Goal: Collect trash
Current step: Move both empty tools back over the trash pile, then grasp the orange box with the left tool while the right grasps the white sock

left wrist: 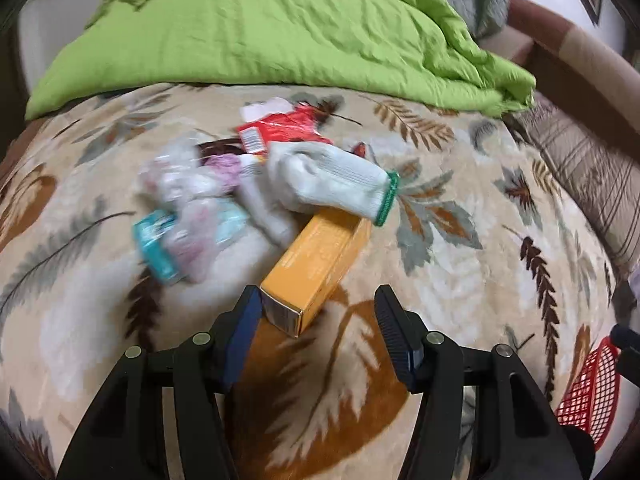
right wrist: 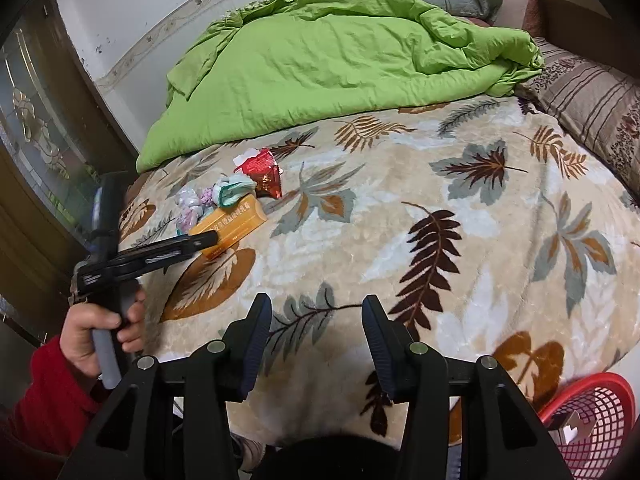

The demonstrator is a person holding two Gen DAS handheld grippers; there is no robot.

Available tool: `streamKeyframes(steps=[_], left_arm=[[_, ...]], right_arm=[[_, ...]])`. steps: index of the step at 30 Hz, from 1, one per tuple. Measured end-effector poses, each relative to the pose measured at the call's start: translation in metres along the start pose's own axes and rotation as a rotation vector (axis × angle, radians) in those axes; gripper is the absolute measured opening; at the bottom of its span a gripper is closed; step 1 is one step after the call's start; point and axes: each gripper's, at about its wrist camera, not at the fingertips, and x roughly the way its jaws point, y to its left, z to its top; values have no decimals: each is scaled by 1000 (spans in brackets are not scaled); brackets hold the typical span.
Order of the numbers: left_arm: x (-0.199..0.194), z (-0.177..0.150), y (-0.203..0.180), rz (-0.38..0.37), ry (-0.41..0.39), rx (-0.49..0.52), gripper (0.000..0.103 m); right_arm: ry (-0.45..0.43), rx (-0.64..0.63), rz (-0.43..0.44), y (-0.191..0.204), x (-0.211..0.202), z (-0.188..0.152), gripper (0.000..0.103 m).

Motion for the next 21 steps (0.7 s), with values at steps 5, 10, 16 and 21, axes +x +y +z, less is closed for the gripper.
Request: streamKeyframes(steps=[5,10,16,21], left_arm=[[24,7,-7,-13,30,-1,32],[18,0,-10,-24,26,-9,28],[-22,-41,-5,-82,76,-46,26],[-53,-72,10,-32,51,-88,26]], right_arm=[[18,17,11,-3,10,5,51],[16,8,26,5,14,14,51],[28,-12,74,21,26,28,51],[61,-24,149,42,53,45,54]])
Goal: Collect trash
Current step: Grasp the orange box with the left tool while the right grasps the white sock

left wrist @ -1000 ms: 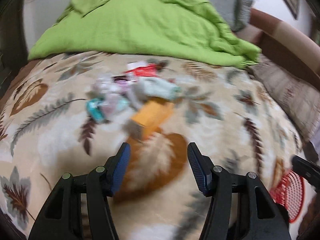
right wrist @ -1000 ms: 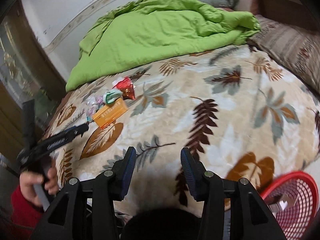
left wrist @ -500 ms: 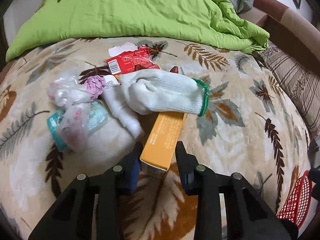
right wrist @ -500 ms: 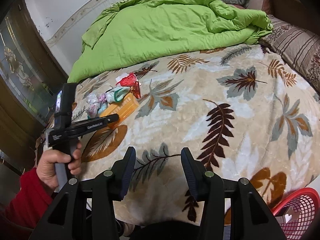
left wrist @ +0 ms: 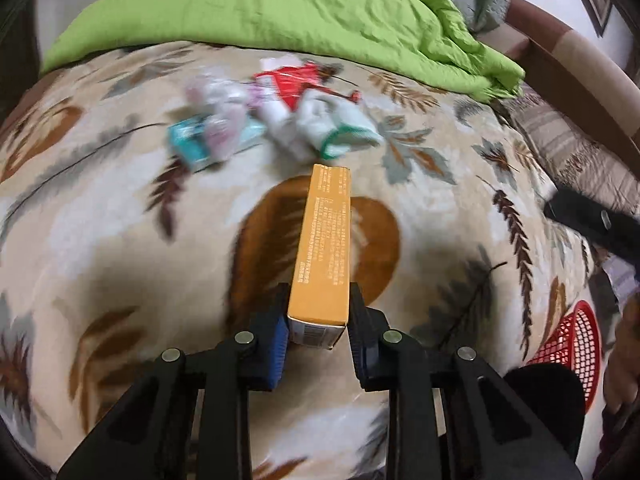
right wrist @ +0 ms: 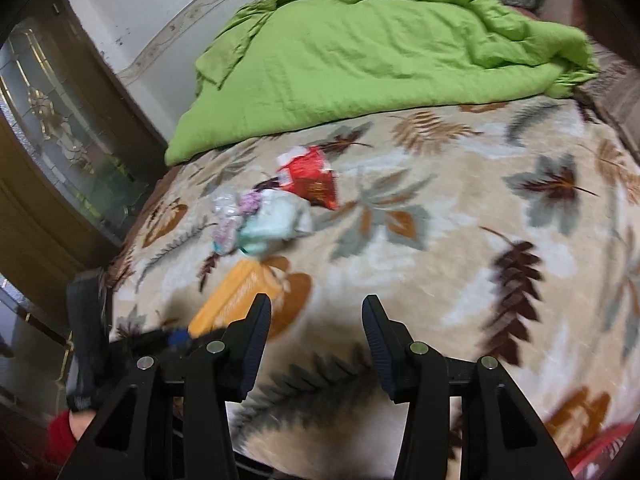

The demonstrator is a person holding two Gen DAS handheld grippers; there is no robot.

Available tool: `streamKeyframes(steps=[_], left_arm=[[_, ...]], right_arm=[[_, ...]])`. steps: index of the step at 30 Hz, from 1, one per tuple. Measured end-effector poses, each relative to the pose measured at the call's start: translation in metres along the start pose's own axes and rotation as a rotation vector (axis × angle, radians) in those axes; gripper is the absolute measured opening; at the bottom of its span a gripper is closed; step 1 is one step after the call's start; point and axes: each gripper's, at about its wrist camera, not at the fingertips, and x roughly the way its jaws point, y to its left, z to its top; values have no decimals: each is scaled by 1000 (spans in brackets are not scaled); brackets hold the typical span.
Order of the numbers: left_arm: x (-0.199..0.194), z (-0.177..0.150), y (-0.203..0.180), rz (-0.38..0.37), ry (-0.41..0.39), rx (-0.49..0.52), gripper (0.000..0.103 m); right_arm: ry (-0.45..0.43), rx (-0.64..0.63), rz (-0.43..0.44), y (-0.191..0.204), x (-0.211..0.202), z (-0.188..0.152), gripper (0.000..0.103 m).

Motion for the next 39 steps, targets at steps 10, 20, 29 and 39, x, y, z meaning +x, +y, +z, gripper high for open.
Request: streamKeyframes(steps=[10,20,29,39], left_arm=[[-2,0,28,59,-58,-54,26],[15,14,42,71,-35,-114,33],[4,14,37,87,-93,-83,24],[-13,8,-4,126,-206,29,24]], right_arm=[[68,76,64,20,99,45,65],[121,208,73,12,162,65,63],[74,182,62,4,142,45,13],[-87,-2,-67,18,41,-6,13]])
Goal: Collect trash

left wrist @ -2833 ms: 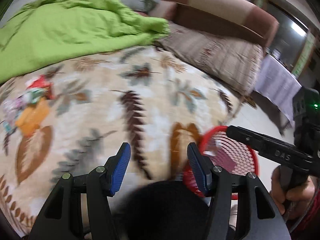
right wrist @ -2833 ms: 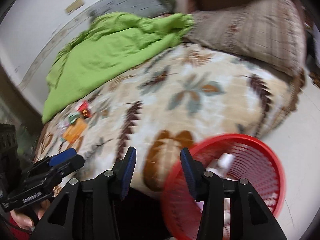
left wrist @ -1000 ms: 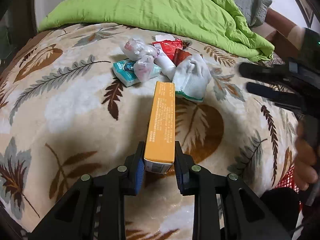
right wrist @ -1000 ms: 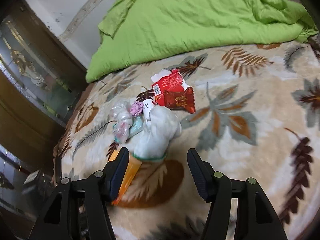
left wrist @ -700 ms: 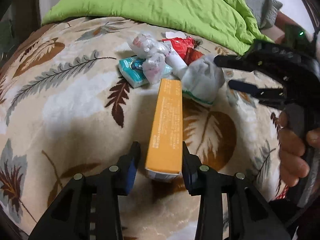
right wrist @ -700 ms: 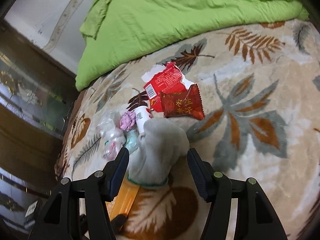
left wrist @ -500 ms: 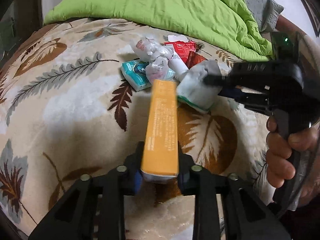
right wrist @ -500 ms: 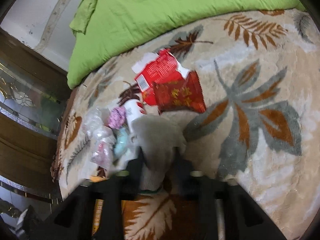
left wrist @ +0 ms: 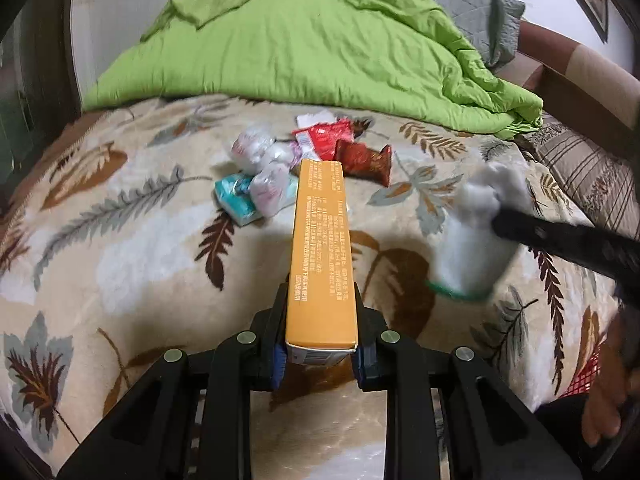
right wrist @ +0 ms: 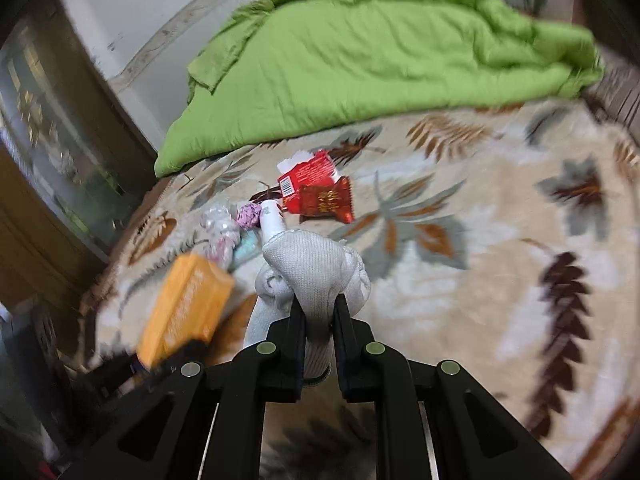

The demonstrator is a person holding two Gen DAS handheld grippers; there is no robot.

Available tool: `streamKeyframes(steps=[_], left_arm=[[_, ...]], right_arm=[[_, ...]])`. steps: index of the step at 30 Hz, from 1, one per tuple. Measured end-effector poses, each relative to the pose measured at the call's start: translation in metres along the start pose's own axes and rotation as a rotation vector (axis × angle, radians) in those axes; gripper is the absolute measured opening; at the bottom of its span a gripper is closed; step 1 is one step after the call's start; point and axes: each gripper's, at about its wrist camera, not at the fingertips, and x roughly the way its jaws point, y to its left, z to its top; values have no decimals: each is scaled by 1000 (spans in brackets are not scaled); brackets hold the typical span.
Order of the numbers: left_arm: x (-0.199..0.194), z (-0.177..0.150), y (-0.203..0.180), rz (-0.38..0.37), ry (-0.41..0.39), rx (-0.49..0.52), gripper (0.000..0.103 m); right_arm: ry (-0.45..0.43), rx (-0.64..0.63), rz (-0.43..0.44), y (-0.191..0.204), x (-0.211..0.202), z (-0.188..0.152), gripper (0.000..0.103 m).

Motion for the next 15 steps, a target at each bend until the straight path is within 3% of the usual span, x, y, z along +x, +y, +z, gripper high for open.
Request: streamKeyframes(steps=[5,15], left_arm=[[-7,-2,-10,23,-31,9,24],[-5,-5,-20,62,-40,37,24]], right_arm=[[-64,-44,-54,0,-31,-20,13],[-88,-6,-41,-11,-39,-25,14]])
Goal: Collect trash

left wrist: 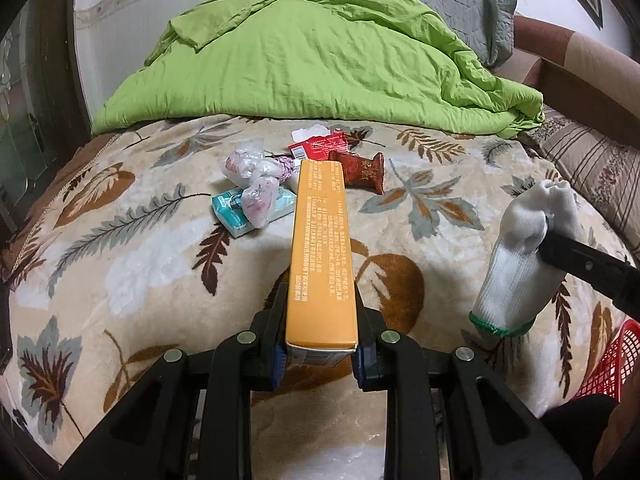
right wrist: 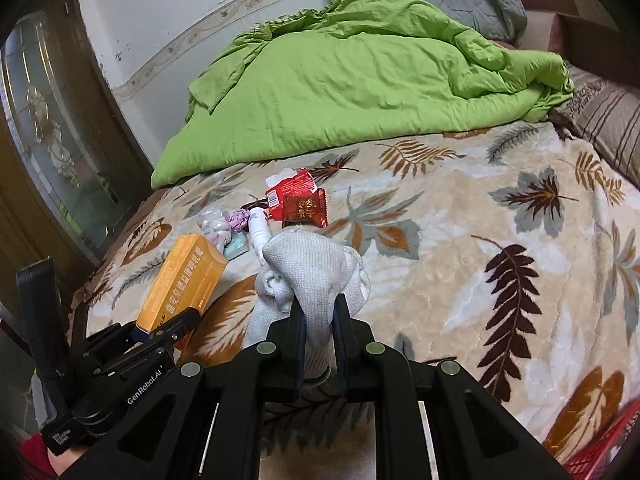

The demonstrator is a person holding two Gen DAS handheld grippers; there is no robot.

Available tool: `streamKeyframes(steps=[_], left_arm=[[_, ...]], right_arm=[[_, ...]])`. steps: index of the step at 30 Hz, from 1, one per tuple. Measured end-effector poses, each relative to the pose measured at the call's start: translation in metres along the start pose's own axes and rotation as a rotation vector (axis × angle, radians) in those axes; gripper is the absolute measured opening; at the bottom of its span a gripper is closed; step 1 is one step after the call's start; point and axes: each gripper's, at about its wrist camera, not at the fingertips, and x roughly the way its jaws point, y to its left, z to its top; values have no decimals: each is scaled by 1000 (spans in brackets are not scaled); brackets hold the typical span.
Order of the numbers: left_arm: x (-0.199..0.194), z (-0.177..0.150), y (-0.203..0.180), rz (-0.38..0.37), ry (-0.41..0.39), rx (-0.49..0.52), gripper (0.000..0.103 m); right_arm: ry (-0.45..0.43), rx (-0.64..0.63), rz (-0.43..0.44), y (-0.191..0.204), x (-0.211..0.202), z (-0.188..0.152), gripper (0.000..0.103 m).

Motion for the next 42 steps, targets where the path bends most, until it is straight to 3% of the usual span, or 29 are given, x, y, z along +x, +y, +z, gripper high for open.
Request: streamKeyframes(steps=[42], left_arm=[[2,0,2,-12,-1,3,24]], right_arm=[[7,-5,6,4,5,0,14]])
